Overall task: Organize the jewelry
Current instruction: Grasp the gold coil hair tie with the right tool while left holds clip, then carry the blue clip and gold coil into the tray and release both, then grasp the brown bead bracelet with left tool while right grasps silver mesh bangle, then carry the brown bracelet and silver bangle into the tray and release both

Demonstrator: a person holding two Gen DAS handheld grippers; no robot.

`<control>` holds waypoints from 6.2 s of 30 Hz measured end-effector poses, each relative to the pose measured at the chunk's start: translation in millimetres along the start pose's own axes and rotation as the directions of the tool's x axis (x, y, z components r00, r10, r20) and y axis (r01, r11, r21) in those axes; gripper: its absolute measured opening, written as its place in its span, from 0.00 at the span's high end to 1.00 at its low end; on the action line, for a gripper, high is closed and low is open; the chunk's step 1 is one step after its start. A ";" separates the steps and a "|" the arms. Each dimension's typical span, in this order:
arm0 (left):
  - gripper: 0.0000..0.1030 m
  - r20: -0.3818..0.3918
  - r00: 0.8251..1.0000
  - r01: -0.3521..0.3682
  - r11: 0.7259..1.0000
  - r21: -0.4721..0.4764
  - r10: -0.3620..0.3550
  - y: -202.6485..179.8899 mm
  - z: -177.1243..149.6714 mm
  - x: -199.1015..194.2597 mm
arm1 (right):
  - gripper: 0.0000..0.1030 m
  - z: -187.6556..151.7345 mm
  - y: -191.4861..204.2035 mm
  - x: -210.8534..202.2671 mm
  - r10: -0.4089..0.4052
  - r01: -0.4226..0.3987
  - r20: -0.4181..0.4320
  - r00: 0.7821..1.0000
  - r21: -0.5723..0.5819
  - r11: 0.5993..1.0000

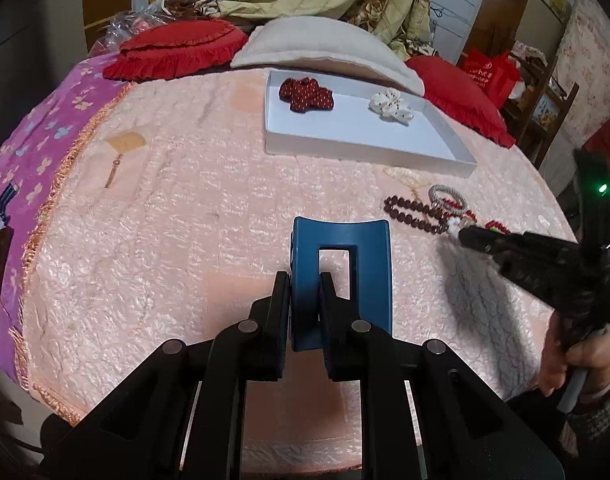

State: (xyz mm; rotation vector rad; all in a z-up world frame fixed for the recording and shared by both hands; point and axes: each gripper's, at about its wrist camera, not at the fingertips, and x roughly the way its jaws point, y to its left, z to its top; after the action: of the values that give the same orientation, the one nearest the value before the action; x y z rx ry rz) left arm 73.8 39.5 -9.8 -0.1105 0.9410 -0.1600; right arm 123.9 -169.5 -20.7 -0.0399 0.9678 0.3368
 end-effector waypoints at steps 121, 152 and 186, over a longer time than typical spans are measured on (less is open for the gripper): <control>0.93 -0.081 0.996 0.034 0.992 0.122 -0.025 -51.4 58.7 74.3 | 0.94 53.1 -80.9 43.8 0.013 -0.012 -0.003 1.000 0.094 0.995; 0.93 0.016 1.000 -0.029 0.967 0.254 0.025 -94.6 229.3 84.4 | 0.94 123.4 -129.3 35.2 -0.029 0.013 0.078 0.997 0.194 0.981; 0.66 -0.114 0.993 0.005 0.994 0.109 0.008 -75.4 274.9 220.7 | 0.76 135.6 -125.3 121.2 -0.011 0.014 -0.018 1.000 0.192 0.981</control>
State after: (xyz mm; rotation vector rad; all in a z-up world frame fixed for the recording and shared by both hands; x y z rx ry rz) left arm 417.7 -68.5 -12.1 0.0005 1.0441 -0.2179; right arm 332.9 -231.6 -56.4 0.1275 1.0126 0.2304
